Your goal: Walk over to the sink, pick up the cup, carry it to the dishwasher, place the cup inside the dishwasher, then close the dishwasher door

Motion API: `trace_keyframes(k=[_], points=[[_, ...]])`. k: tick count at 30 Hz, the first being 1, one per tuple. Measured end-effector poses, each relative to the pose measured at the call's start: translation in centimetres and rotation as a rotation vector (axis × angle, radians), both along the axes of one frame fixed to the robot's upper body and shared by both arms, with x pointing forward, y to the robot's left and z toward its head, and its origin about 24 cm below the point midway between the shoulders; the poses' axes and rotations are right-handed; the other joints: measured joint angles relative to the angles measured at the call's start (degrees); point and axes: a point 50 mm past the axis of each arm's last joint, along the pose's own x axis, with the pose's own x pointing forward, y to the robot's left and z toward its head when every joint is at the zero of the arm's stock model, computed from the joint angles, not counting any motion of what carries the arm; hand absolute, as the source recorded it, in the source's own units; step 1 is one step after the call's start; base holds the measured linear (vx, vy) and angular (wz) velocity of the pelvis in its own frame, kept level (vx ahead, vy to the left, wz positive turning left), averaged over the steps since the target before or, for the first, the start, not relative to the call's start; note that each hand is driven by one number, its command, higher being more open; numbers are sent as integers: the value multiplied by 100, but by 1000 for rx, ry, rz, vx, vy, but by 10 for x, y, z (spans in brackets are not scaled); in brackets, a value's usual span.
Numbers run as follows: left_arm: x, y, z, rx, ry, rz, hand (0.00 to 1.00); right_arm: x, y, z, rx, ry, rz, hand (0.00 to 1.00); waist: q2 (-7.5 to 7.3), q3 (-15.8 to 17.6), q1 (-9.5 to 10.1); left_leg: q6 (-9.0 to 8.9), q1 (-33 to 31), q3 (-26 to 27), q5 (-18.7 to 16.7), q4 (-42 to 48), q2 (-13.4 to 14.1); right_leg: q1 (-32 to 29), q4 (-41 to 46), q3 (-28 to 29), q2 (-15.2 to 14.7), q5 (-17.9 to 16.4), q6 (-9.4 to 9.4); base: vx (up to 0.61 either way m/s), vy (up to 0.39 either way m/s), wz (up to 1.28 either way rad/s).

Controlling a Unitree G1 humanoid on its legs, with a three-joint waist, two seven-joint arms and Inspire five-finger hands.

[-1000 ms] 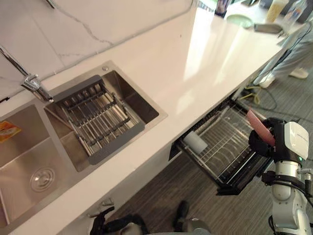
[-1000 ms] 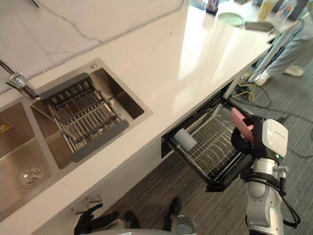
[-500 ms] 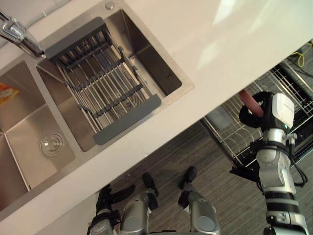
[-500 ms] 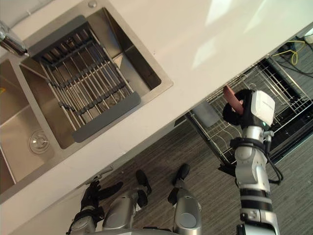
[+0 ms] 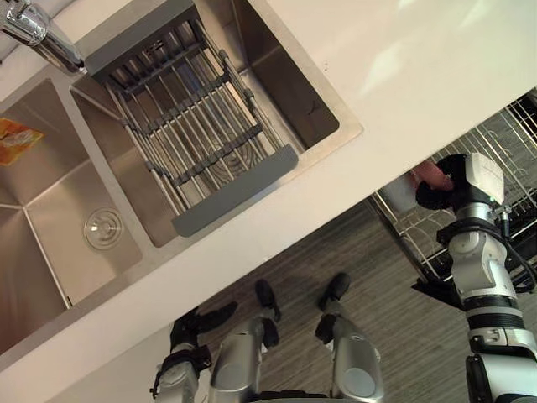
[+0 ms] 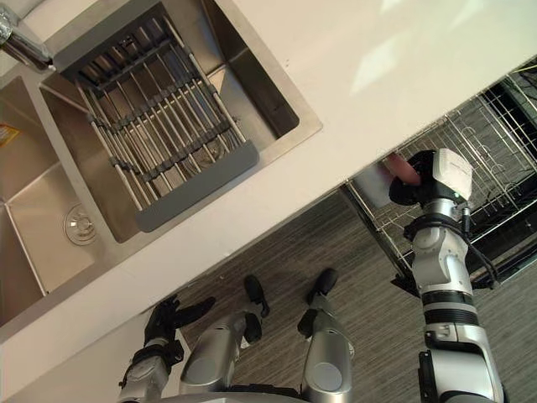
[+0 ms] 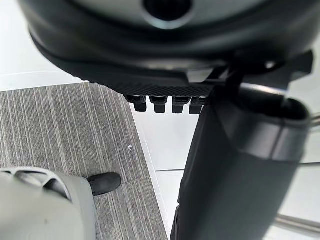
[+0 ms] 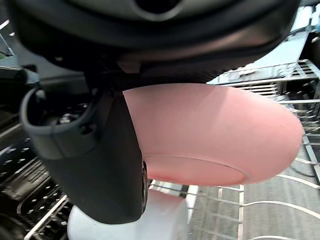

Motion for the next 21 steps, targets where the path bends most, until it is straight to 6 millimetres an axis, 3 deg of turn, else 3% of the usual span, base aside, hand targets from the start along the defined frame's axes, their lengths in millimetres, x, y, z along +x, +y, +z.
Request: trace_keyframes(k=[3,4,12,21], points=[[1,0,1,1,-7,-2,100,-2,-5,-1,10,8,-38,0,1,0,-10,20,3,-13,38,-47,-32,-14,23,-11,-33,6,10,2,61,4],[1,0,1,1,-8,-3,100,-3,-6,-1,14,9,-51,100,1,0,-11,24,7,-21,52,-66,-41,-15,28,-18,-40,7,11,16,47,4],[3,-1,3,1,-17,-8,100,-14,-23,1,64,-56,-150,100,1,0,-12,19,62,-92,146,-221,-79,32,27,-101,-47,5,13,27,29,5],[-4,-1,-3,0,21,-5,100,-41,-42,-9,166,-159,-274,100,-21,-64,-79,-4,528,-252,268,-570,-143,490,-64,-286,-29,-46,87,31,21,9]])
